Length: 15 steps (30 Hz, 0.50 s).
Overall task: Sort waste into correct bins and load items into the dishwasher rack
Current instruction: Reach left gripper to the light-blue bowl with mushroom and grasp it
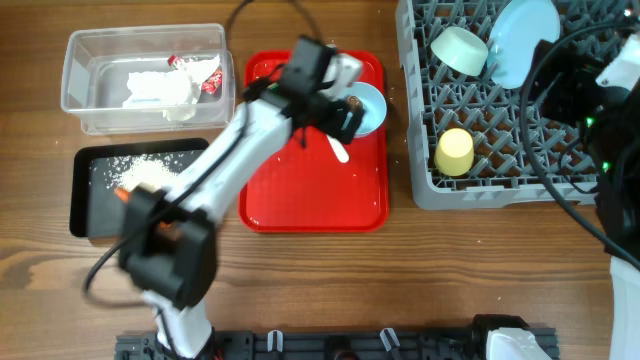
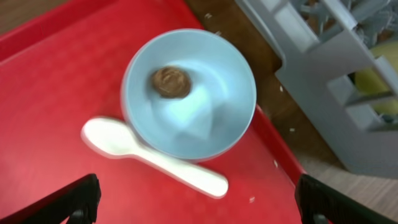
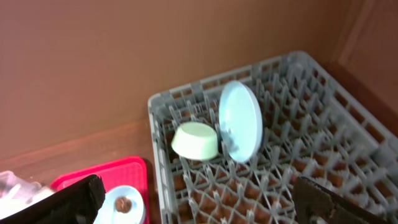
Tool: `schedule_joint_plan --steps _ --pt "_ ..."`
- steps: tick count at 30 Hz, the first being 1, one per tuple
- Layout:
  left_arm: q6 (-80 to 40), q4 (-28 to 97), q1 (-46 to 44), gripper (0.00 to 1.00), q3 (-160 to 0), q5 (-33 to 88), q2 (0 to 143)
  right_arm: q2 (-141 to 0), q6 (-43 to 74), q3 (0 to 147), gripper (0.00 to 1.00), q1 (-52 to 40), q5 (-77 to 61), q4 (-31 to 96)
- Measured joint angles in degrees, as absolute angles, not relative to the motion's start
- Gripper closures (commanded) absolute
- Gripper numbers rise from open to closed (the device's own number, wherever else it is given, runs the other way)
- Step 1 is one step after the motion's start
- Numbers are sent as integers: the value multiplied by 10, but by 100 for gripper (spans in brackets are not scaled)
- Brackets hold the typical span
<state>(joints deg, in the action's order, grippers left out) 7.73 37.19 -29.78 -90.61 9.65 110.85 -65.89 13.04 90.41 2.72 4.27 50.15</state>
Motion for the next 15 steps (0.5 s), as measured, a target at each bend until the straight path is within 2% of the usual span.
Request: schedule_joint_plan --steps 5,10,12,14,15 --pt "152 438 -354 0 -1056 45 1225 -670 143 904 0 29 38 546" --pt "195 439 -383 2 -1074 14 1285 -702 152 904 0 29 34 566" --pt "205 440 -382 7 -1074 8 1305 -714 156 904 0 29 32 569" --pt "208 440 -380 20 -1074 4 1310 -727 157 904 0 29 25 572" --pt "213 439 -379 41 -1074 3 1310 -732 158 904 0 29 21 572"
